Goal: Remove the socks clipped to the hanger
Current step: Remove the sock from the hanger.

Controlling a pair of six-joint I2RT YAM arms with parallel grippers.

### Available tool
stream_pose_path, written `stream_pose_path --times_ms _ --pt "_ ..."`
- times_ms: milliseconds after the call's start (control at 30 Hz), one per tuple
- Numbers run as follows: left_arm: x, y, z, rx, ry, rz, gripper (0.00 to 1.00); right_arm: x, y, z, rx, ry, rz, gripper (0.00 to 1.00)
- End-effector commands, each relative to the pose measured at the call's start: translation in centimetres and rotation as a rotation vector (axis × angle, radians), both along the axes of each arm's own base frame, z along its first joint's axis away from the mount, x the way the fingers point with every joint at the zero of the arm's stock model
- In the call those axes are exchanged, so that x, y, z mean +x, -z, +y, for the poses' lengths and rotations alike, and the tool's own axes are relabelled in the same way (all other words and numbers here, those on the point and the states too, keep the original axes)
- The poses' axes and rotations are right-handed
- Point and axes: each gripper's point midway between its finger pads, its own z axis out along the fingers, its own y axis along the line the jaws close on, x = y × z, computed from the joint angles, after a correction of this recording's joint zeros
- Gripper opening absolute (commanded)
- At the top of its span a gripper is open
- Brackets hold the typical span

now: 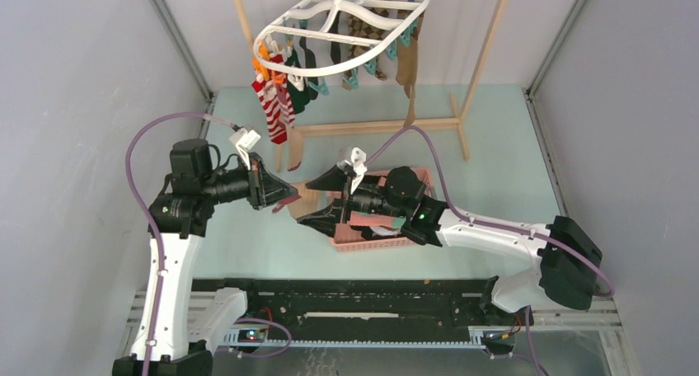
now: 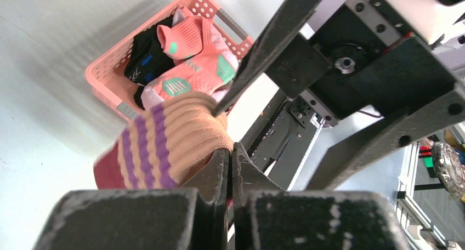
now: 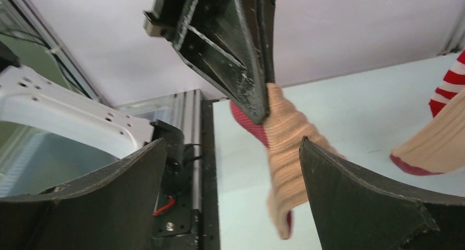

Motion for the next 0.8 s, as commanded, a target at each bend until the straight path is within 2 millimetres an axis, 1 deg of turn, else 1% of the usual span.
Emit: stream_pose_path --times_ms 0,133,300,433,500,533,600,700,767 --pt "-1.6 -3.3 -0.6 -0.033 0.063 -0.087 0.00 1.1 -0.8 0.7 0.009 0.028 -0.180 0.99" --pt "-2.2 -3.5 -0.9 -0.048 0.095 -0.076 0.00 2.2 -0.5 0.8 -0.020 0.072 -0.232 0.99" --pt "-2.7 -3.2 -1.0 -0.053 0.119 -0.058 0.00 2.9 0.1 0.7 -0.055 0.108 -0.277 0.98" --pt "-2.9 -3.3 -1.1 -0.062 0.133 -0.054 0.00 2.0 -0.1 1.0 -0.053 0.068 -0.328 0.97" --pt "-3.0 -3.5 -1.2 -0.066 0.142 -0.056 0.00 1.1 0.2 1.3 -0.060 0.032 -0.341 0.95" --pt "-3.0 -3.5 -1.2 -0.066 0.142 -0.058 0.00 0.8 0.4 1.4 -0.068 0.012 -0.336 0.90" --pt "-2.9 -3.6 -1.2 -0.065 0.141 -0.060 0.00 0.2 0.5 1.8 -0.079 -0.019 -0.323 0.75" --pt "-2.7 -3.4 -1.1 -0.060 0.132 -0.051 0.01 0.0 0.2 2.0 -0.082 -0.022 -0.269 0.41" --pt "-2.4 -3.1 -1.0 -0.048 0.117 -0.047 0.07 -0.1 -0.2 2.0 -0.085 -0.020 -0.239 0.17"
